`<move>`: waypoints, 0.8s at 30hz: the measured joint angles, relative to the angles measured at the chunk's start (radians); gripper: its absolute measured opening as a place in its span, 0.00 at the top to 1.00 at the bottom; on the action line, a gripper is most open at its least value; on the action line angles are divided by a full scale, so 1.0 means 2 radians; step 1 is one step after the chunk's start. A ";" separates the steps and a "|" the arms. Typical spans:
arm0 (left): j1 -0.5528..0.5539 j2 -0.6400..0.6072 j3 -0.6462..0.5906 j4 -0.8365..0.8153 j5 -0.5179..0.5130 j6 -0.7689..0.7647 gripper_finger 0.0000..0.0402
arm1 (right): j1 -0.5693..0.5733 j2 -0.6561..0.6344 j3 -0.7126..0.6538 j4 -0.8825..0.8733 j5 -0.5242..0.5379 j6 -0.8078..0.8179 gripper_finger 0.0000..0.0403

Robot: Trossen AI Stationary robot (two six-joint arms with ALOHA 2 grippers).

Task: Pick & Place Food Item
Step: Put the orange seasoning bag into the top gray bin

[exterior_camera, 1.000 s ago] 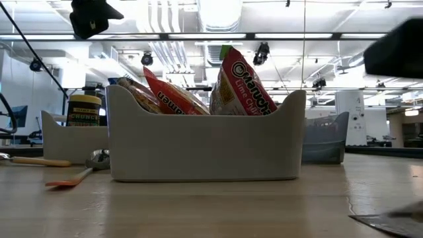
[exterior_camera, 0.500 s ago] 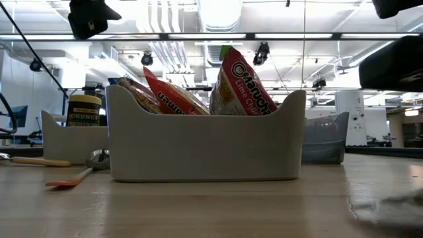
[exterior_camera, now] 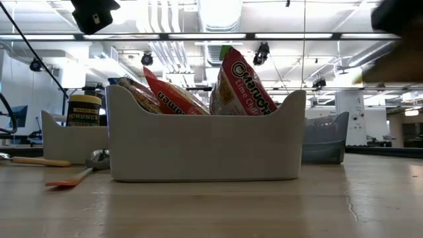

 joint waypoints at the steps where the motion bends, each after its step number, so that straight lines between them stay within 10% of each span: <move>1: 0.000 0.000 0.000 0.001 0.000 -0.009 0.46 | 0.000 -0.013 0.000 -0.006 0.014 0.013 0.90; 8: 0.009 0.011 0.000 0.035 -0.016 -0.247 0.46 | -0.032 -0.095 0.001 -0.056 0.154 0.077 0.91; 24: 0.046 0.090 0.000 0.139 -0.022 -0.309 0.46 | -0.176 -0.125 0.029 -0.044 0.223 -0.036 0.91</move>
